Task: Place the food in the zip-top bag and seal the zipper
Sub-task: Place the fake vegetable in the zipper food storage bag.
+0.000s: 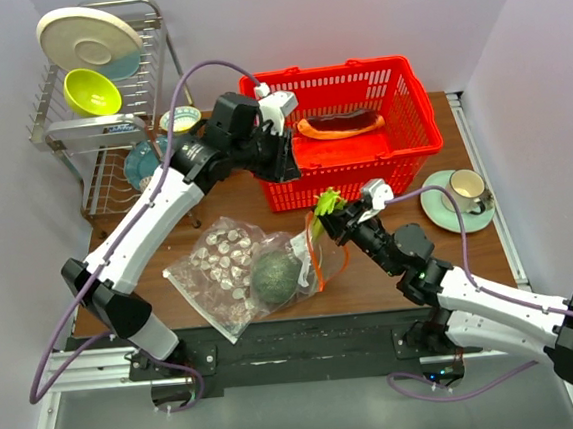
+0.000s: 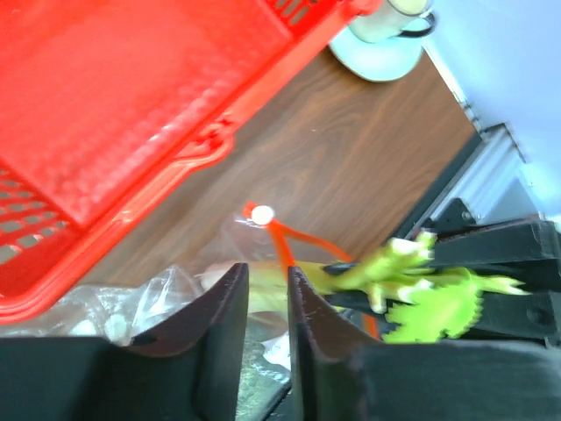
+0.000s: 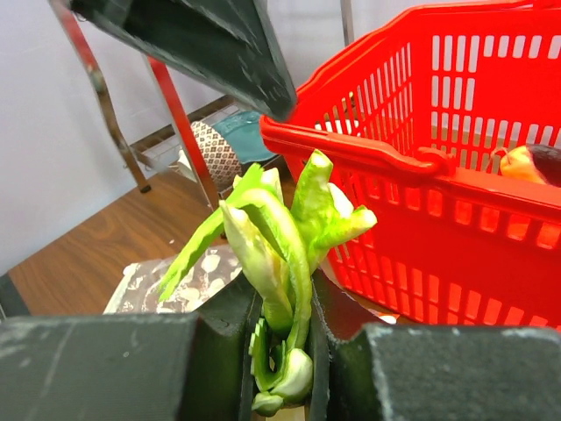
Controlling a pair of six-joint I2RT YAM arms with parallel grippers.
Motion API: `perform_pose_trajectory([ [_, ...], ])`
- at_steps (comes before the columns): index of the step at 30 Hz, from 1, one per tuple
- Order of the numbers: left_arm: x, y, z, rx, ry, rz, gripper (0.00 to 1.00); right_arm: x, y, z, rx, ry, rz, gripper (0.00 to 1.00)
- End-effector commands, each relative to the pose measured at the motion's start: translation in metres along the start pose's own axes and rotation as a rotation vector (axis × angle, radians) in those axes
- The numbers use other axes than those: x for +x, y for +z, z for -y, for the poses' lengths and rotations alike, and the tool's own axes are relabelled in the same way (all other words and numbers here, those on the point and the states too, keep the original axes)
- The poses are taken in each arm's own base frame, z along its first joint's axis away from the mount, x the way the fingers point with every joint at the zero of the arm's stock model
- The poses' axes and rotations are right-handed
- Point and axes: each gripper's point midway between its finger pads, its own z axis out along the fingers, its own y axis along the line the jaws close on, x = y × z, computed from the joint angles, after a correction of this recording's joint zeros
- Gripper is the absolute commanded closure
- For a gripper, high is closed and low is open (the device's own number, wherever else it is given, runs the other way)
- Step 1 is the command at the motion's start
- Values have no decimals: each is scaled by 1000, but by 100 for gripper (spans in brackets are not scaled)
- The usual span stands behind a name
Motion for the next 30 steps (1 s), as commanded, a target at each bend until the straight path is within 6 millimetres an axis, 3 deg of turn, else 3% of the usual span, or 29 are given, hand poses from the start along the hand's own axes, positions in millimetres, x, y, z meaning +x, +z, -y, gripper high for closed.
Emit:
perform_pose_trajectory([
  [1,11,2,19,111,-21,-48,61,-17,-3,3,27,37,76,100],
  [7,33,-7,24,115,18,-109,46,-21,-3,4,34,27,81,100],
  [15,64,13,6,49,-11,-180,46,-23,-4,2,19,41,101,100],
  [30,73,39,22,116,-14,-218,41,-26,-3,0,14,38,102,100],
])
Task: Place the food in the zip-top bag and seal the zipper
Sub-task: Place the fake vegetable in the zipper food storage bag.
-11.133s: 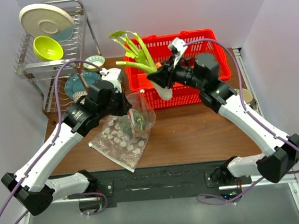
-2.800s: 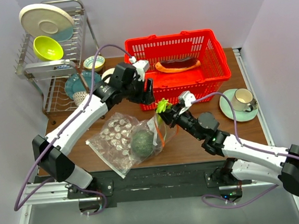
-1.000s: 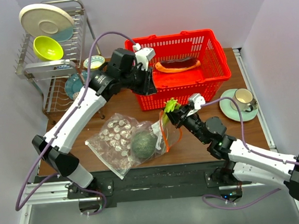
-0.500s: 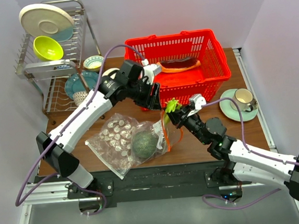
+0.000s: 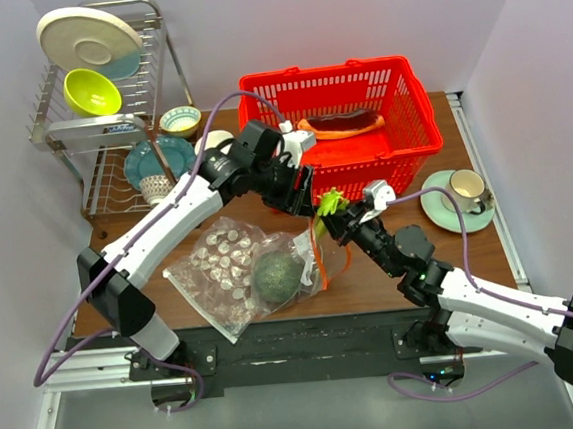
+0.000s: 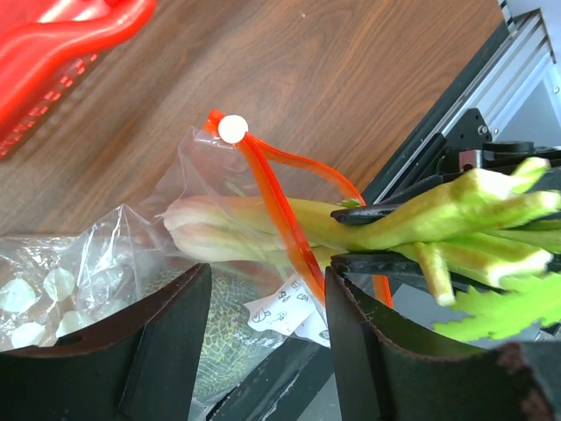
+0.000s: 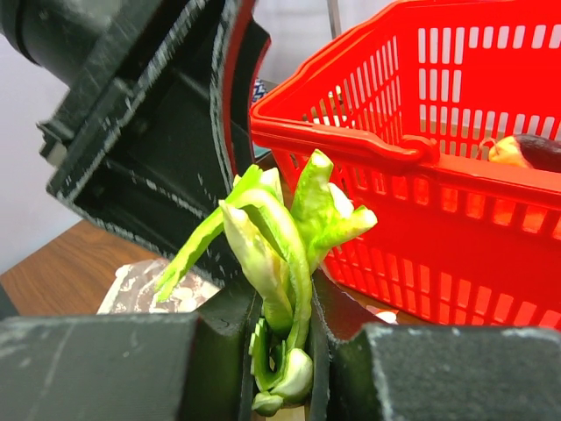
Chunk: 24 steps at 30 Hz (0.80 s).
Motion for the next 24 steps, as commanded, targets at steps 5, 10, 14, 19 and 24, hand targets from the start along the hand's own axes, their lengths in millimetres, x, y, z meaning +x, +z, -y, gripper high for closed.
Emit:
perform_pose_trajectory([
  [5,1,24,-3,-4,-13,-15,46,-30,0,-5,-12,27,101,100],
  [10,2,35,-2,5,-34,-17,49,-29,0,-5,-13,26,101,100],
  [14,2,40,-11,-35,-58,-8,75,-29,-2,-5,-15,26,102,100],
  [19,-11,31,-12,-60,-69,63,100,-26,-4,-5,-17,16,91,100],
  [24,-25,12,-2,-44,-65,116,100,-23,-7,-3,-12,13,88,100],
])
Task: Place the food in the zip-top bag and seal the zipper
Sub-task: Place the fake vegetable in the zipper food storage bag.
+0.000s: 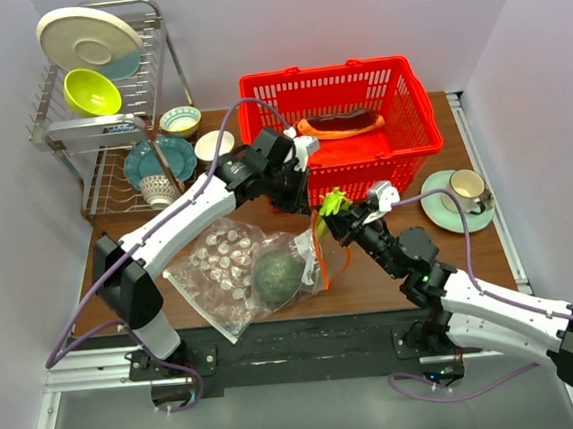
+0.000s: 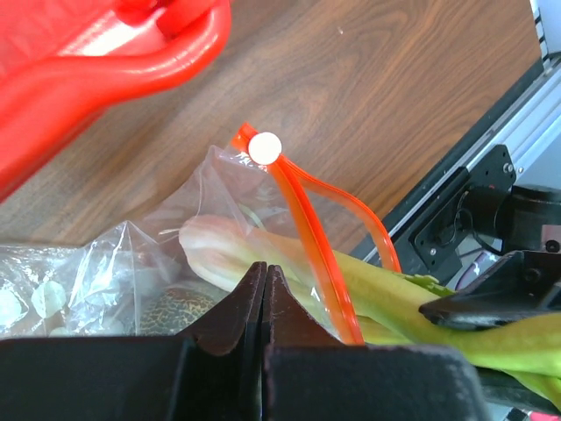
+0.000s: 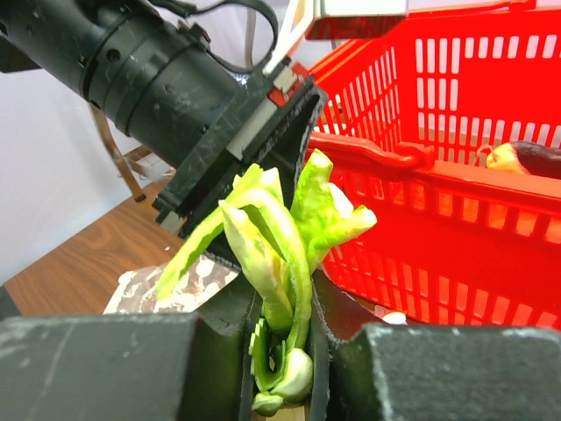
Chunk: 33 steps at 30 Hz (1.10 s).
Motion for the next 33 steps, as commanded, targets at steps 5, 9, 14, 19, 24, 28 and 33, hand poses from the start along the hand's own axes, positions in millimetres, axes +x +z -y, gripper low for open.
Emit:
perform_pose_trajectory([
  [5,-24,-40,23,56,9,122,97,-16,-2,-1,-1,13,67,100],
  [9,-18,-58,30,85,15,169,60,-19,0,1,20,22,71,100],
  [14,2,-73,43,123,7,221,41,-17,3,0,23,38,55,100],
  [19,19,-62,49,60,5,228,40,-20,6,-2,18,52,62,100],
  [24,22,-57,47,-2,-27,253,42,-20,6,-2,19,60,61,100],
  [28,19,-45,36,-127,-53,285,42,-21,5,-2,20,65,59,100],
  [33,12,-34,32,-233,-44,315,40,-24,3,-2,21,67,66,100],
])
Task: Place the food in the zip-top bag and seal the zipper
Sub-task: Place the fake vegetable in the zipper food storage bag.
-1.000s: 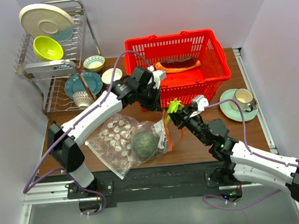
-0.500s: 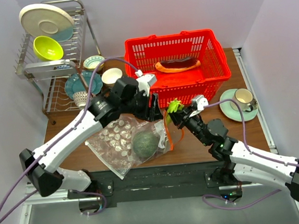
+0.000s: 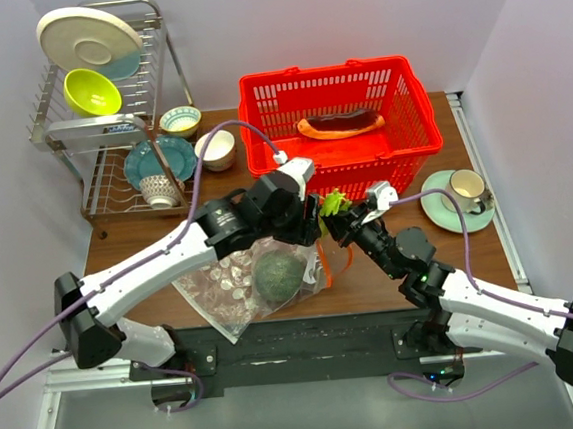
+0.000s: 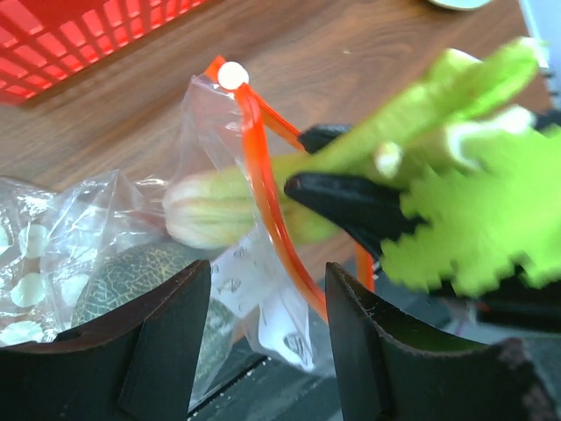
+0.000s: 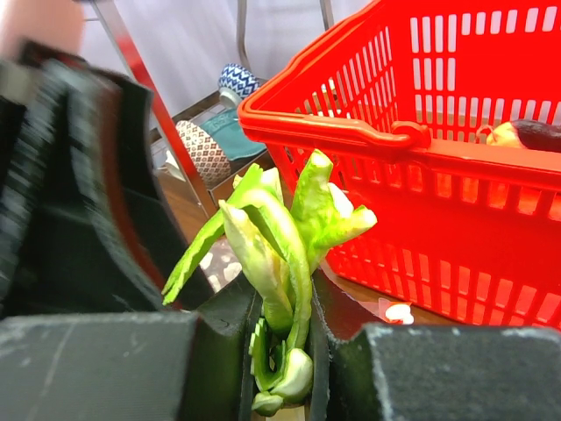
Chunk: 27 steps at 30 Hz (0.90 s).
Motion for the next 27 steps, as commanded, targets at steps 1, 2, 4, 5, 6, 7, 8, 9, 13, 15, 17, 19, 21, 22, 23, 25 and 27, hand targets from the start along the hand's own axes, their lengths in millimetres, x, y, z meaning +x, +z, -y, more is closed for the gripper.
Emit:
perform_pose_trajectory([
  [1,-21,10,-3,-102,-23,94,40,-34,2,-7,-6,40,90,100],
  [2,-18,16,-2,-106,-22,83,40,-35,2,-6,-2,37,91,100],
  [4,-13,21,-3,-122,-22,78,41,-37,1,-7,-3,35,95,100],
  [5,-11,25,-2,-124,-21,75,49,-38,2,-7,-4,34,94,100],
  [6,-8,27,-4,-131,-18,67,56,-37,1,-6,1,35,94,100],
  [7,-7,27,-8,-154,-18,70,65,-36,1,-6,0,33,91,100],
  [8,-6,25,-13,-177,-16,61,87,-37,1,-6,2,35,94,100],
  [9,-8,23,-14,-188,-17,66,96,-36,0,-5,4,36,93,100],
  [13,-24,2,-10,-172,7,105,100,-34,1,-12,-36,8,80,100],
  [15,-34,-8,2,-111,13,107,100,-31,3,-21,-89,-33,58,100],
  [17,-47,-17,11,-52,20,114,100,-32,3,-27,-129,-77,48,100],
  [19,-52,-25,21,26,17,103,100,-31,0,-36,-189,-112,40,100],
  [21,-61,-33,25,84,5,117,100,-32,-5,-39,-216,-126,46,100],
  [22,-65,-41,27,109,3,134,100,-31,-6,-42,-236,-141,40,100],
  [23,-70,-44,22,119,-7,149,100,-30,-7,-42,-235,-145,33,100],
  [25,-76,-56,27,174,-14,167,100,-20,-7,-37,-221,-159,-8,100],
  [27,-84,-65,26,201,-22,189,100,-8,-7,-33,-208,-172,-47,100],
])
